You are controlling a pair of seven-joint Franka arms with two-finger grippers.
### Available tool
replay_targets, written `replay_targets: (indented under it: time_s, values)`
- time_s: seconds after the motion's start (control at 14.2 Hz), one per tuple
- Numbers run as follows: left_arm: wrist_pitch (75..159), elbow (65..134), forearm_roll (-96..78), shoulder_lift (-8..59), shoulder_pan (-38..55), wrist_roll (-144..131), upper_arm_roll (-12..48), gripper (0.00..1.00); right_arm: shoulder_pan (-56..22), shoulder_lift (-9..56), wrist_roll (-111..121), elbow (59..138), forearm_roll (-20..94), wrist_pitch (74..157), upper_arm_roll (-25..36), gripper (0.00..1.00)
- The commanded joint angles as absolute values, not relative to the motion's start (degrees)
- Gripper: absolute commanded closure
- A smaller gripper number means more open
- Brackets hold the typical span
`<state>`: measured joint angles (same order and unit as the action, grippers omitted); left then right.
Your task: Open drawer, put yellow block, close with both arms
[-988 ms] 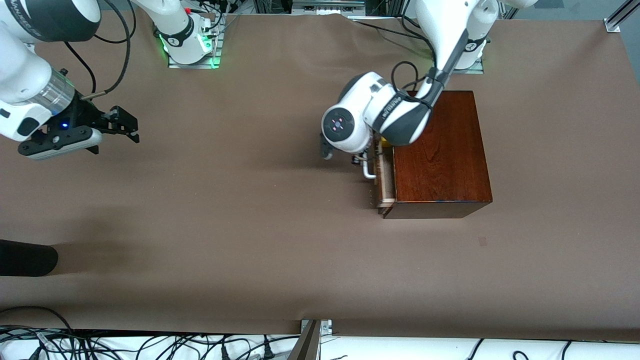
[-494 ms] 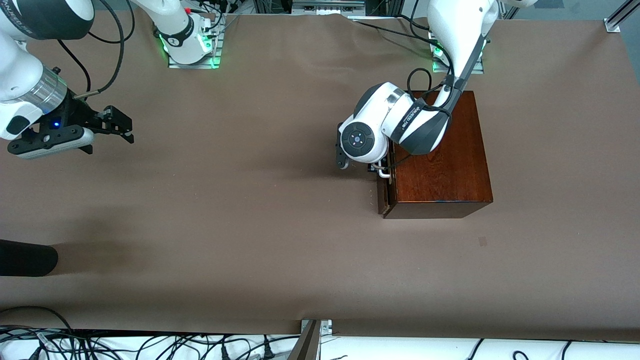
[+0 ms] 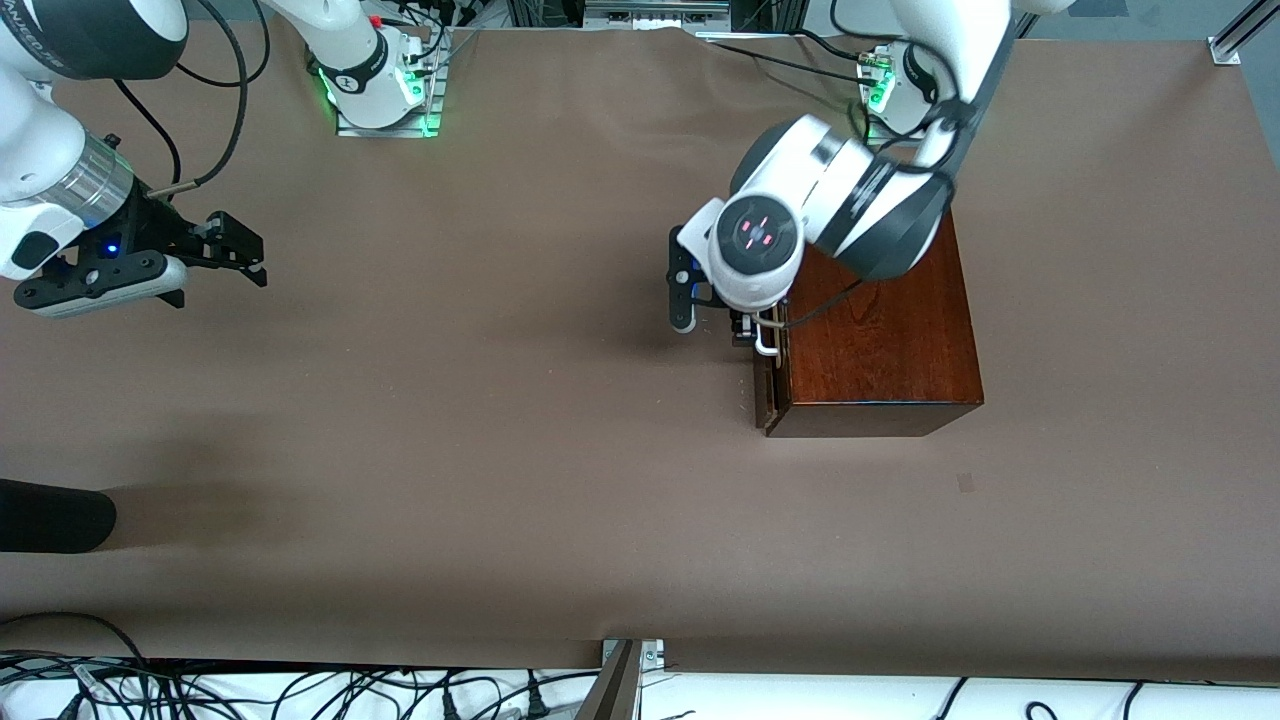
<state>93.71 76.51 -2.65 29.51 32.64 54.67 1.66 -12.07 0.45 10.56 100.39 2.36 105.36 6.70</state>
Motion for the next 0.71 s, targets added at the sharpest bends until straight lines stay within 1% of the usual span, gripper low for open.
replay_targets:
  time_s: [0.0,0.21,0.35,0.49,0.64]
  values:
    - [87.4,68.9,-3.3,29.4,29.1,55.1,0.0,0.0,-11.6,0.4,9.5,99.7,1.5,104.4,6.6,0.0]
    - [85.5,62.1,4.1,29.4,24.8,55.4,-1.1,0.0,-11.6,0.4,9.5,99.7,1.5,104.5,6.6,0.0]
    - [81.9,60.2,4.0,29.4,20.7,55.4,-2.3,0.0,-11.6,0.4,9.5,99.7,1.5,104.5,6.6,0.0]
    - [81.6,62.0,4.0,27.3,17.7,54.9,-2.5,0.0,-11.6,0.4,9.5,99.7,1.5,104.5,6.6,0.0]
    - [85.1,72.5,2.1,21.3,12.1,52.8,-2.3,0.0,-11.6,0.4,9.5,99.7,1.5,104.4,6.6,0.0]
